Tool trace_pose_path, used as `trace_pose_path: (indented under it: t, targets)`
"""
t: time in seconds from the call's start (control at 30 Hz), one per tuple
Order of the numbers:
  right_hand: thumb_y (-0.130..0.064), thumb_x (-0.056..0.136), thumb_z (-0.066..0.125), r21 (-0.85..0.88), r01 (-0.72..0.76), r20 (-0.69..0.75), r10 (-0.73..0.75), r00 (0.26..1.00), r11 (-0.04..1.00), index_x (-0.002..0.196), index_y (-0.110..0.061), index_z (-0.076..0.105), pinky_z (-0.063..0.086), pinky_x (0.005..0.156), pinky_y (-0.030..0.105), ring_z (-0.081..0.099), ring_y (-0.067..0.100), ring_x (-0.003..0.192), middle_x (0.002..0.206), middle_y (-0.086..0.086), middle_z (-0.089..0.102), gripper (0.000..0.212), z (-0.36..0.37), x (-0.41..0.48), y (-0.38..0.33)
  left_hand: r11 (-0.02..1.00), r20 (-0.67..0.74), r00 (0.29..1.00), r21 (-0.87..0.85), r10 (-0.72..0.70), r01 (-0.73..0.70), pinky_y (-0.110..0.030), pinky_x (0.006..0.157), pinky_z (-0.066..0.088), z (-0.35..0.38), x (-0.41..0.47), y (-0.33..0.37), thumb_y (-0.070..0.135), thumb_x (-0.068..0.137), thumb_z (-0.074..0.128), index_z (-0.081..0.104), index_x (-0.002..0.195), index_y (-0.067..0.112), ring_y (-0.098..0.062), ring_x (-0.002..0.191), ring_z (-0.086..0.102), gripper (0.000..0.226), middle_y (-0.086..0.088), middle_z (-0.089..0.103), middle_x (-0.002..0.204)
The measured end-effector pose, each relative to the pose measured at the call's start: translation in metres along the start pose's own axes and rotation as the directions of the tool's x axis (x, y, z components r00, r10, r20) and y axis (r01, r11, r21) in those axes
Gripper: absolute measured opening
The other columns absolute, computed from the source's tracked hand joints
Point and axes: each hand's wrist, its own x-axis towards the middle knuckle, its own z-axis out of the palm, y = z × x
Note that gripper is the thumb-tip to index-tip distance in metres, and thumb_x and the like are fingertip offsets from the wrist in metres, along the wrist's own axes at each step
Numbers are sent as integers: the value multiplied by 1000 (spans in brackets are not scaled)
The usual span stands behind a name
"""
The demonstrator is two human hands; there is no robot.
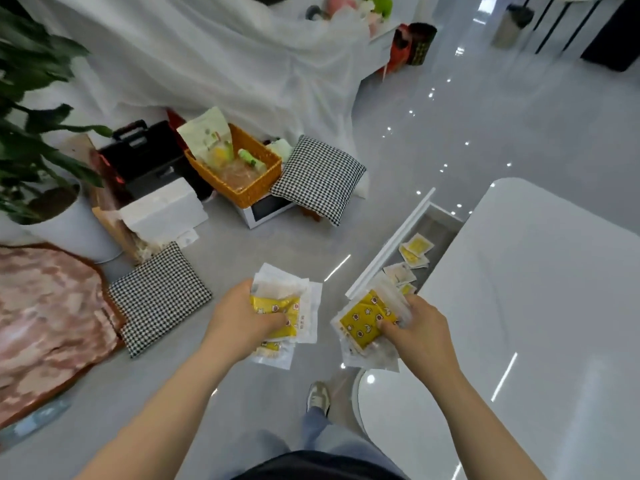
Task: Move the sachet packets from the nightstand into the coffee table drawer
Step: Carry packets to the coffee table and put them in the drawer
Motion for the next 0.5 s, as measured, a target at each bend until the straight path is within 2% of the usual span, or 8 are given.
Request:
trace_pose_path:
  t: [0.1, 0.27, 0.43, 0.5]
  targets:
    - [-22, 82, 71, 6, -48, -19, 48, 999, 999, 98, -23, 58, 40, 60, 9, 61, 11, 79, 90, -4, 63, 21, 0, 26, -1, 999, 54, 998, 27, 16, -18, -32, 77, 55, 0, 37, 18, 16, 69, 78, 65, 97, 25, -12, 83, 66, 32, 9, 70, 88]
    - [-21, 83, 70, 44, -136, -66, 139, 988, 990, 99, -26, 54, 40, 61, 8, 57, 6, 76, 90, -6, 62, 23, 7, 63, -10, 997, 153, 986, 48, 60, -68, -16, 58, 44, -7, 99, 39, 14, 71, 78, 59, 83, 31, 0, 74, 60, 28, 11, 67, 84]
    - [-19, 84, 70, 98, -226, -155, 239, 959, 969, 96, -26, 54, 43, 64, 15, 59, 11, 79, 87, -7, 59, 22, 16, 116, -32, 989, 240, 966, 90, 92, -116, -20, 58, 43, -18, 181, 63, 13, 71, 79, 53, 77, 33, -8, 74, 60, 32, 12, 63, 81]
    - [-19, 83, 71, 126, -256, -198, 277, 940, 958, 95, -26, 55, 47, 65, 18, 59, 11, 77, 85, -8, 59, 21, 23, 135, -45, 984, 281, 954, 110, 106, -142, -26, 64, 47, -26, 214, 74, 15, 69, 80, 54, 80, 33, -12, 79, 62, 34, 11, 64, 84]
